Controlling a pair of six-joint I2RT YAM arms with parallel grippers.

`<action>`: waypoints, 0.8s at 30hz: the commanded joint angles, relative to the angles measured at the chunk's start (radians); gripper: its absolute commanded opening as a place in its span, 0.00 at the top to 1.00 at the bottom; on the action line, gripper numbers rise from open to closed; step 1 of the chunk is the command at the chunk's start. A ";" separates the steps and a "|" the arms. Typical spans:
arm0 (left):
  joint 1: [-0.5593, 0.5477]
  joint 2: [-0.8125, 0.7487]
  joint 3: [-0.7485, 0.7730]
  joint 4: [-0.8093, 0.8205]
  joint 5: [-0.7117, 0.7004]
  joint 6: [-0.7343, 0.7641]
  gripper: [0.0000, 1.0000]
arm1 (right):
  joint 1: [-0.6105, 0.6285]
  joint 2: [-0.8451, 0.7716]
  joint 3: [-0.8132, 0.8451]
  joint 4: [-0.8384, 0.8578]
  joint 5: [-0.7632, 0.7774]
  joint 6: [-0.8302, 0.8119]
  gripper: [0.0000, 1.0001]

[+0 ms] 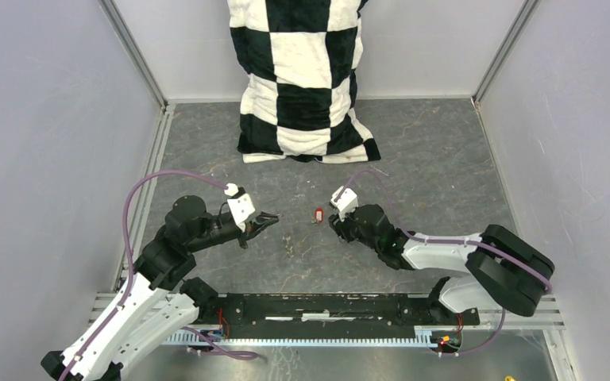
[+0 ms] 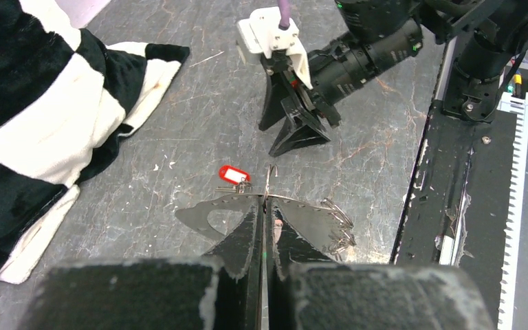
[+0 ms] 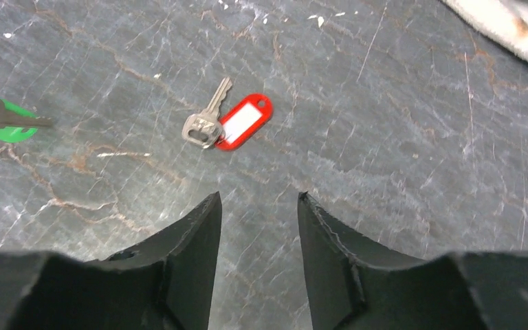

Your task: Put the keys on the keyring

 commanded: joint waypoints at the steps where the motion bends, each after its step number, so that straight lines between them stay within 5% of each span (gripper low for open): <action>1: -0.001 -0.011 -0.004 0.023 -0.007 0.015 0.98 | -0.097 0.069 0.058 0.185 -0.240 -0.043 0.47; 6: -0.001 0.003 -0.003 0.033 -0.009 0.007 0.98 | -0.126 0.193 0.125 0.233 -0.429 -0.003 0.41; 14: -0.001 0.021 0.005 0.049 -0.012 -0.020 0.98 | -0.133 0.292 0.159 0.247 -0.415 -0.001 0.57; 24: -0.001 0.020 0.005 0.055 -0.004 -0.021 0.98 | -0.143 0.339 0.171 0.249 -0.423 0.000 0.65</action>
